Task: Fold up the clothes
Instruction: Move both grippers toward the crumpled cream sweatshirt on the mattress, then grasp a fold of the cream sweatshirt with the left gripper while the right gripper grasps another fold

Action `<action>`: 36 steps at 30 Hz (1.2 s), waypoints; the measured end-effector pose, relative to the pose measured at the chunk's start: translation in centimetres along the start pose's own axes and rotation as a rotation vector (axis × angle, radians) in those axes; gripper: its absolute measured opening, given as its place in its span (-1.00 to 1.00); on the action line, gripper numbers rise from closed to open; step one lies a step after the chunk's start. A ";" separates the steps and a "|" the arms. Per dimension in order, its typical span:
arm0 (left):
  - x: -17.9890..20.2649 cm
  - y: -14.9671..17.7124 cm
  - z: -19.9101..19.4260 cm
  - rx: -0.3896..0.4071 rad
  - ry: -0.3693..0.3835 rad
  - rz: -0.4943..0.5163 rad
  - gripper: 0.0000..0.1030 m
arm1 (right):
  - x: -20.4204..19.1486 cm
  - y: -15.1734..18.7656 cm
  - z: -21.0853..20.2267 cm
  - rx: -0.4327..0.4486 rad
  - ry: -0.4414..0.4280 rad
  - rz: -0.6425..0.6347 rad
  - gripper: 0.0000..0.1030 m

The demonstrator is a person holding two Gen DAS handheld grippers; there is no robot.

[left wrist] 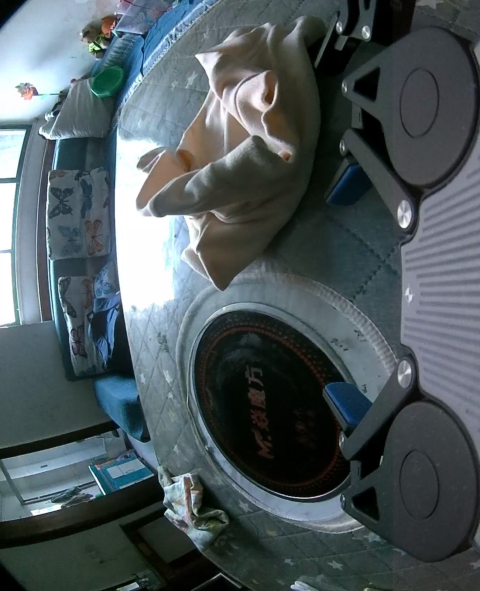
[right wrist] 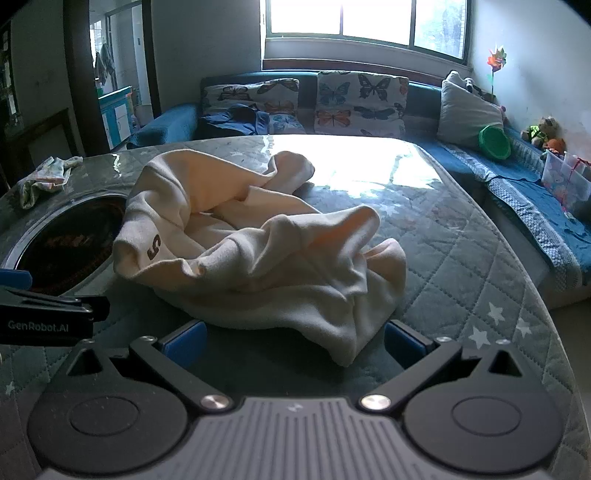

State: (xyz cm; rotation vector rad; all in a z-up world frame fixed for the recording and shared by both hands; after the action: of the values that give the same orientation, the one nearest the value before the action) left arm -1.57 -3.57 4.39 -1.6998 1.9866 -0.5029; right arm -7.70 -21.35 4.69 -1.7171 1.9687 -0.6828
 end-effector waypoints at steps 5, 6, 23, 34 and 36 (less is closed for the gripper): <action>0.0 -0.5 -0.1 0.005 -0.003 0.005 1.00 | 0.0 -0.3 0.1 0.002 0.000 -0.002 1.00; 0.0 -0.6 -0.2 0.005 -0.004 0.005 1.00 | 0.0 -0.3 0.0 0.003 0.000 -0.003 1.00; -0.6 -2.3 -0.2 0.015 -0.003 0.015 1.00 | -0.3 -1.7 0.1 0.018 0.004 -0.022 1.00; -0.8 -3.6 -0.2 0.034 -0.005 0.031 1.00 | 0.1 -2.5 0.3 0.009 -0.002 -0.003 1.00; -0.8 -3.8 -0.2 0.035 -0.007 0.031 1.00 | 0.1 -2.6 0.4 0.010 -0.001 -0.005 1.00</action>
State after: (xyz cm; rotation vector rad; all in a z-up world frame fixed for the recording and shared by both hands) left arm 1.51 -3.37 6.74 -1.6449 1.9851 -0.5175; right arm -5.43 -21.72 5.98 -1.7163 1.9580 -0.6923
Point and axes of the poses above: each gripper's, at about its wrist camera, not at the fingertips, and z roughly the way its jaws point, x to its right, y to its underside, the point moved 1 cm from there along z, roughly the way its jaws point, and after that the axes turned 7 degrees about -x, right-handed, at the moved point
